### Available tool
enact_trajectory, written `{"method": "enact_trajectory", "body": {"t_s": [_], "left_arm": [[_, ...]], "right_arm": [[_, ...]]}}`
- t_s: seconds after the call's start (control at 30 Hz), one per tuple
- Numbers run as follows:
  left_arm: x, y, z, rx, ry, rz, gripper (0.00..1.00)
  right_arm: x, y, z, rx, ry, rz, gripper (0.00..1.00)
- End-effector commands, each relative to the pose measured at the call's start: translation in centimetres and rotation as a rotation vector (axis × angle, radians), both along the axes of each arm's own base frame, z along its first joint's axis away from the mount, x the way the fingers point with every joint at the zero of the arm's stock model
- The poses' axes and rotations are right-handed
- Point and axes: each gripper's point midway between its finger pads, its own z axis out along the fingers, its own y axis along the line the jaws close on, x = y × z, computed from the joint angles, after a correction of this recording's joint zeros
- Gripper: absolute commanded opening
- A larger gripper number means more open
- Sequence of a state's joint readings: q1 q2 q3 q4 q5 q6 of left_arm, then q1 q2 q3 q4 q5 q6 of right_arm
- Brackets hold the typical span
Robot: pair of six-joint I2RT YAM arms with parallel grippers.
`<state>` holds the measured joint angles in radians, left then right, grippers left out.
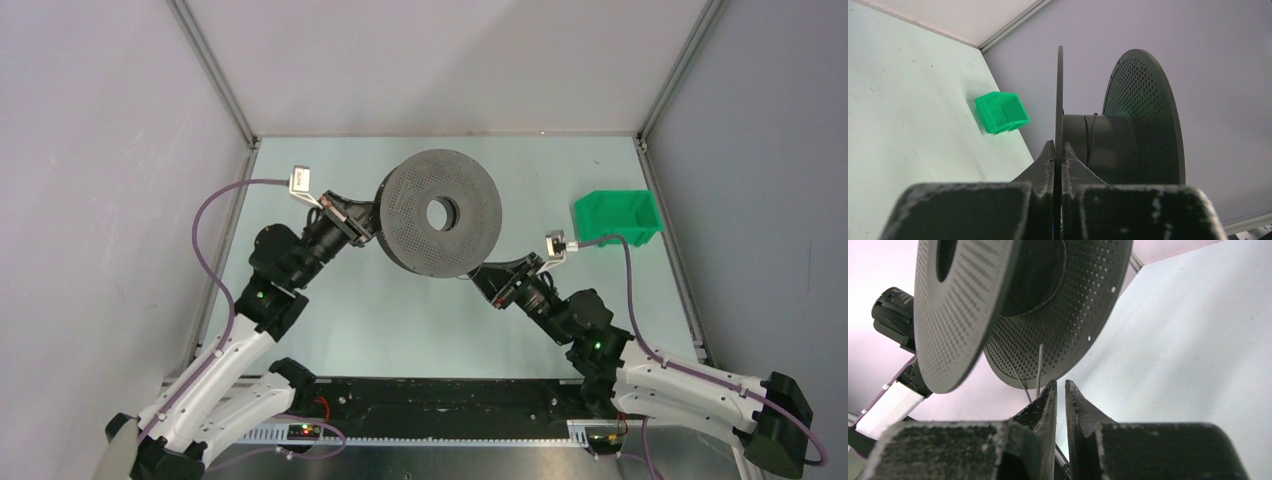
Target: Wrap the cables
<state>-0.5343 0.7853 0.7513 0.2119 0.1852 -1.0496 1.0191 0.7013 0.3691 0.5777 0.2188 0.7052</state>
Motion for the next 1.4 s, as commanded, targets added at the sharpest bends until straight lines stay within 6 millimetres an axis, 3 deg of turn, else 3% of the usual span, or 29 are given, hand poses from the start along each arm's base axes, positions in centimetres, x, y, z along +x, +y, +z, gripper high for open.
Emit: {"method": "enact_trajectory", "body": {"t_s": [0.0,0.27,0.6,0.7,0.9,0.97,1.07,1.37], "left_arm": [[-1.0,1.0,4.6,-0.113,-0.12,0.012,0.0],[-0.9,1.0,4.3,-0.117,-0.106,0.012,0.0],[-1.7,1.0,4.1,-0.119,-0.111,-0.013,0.0],[-1.9,1.2,3.9,-0.129,-0.104,-0.008,0.0],[-2.1,1.1,3.3,-0.141,-0.071,-0.021,0.0],[-2.2,1.1,3.1,-0.141,-0.061,-0.024,0.0],[-2.4,1.0,2.7,-0.134,-0.047,-0.034,0.0],[-2.8,1.2,2.3,-0.135,-0.018,-0.038,0.0]], "right_arm": [[0.1,-0.4,-0.1,0.004,0.001,-0.025,0.14],[0.1,-1.2,0.1,-0.04,-0.05,-0.062,0.17],[0.9,-5.7,-5.8,-0.249,0.038,-0.22,0.2],[-0.2,-6.1,-4.2,-0.323,-0.158,-0.184,0.24],[-2.4,-6.2,-0.2,-0.502,-0.667,-0.154,0.41],[-3.3,-5.5,0.7,-0.566,-0.849,-0.138,0.46],[-4.3,-3.7,0.5,-0.711,-1.113,-0.096,0.49],[-4.4,-1.3,2.2,-0.954,-1.441,-0.284,0.49]]}}
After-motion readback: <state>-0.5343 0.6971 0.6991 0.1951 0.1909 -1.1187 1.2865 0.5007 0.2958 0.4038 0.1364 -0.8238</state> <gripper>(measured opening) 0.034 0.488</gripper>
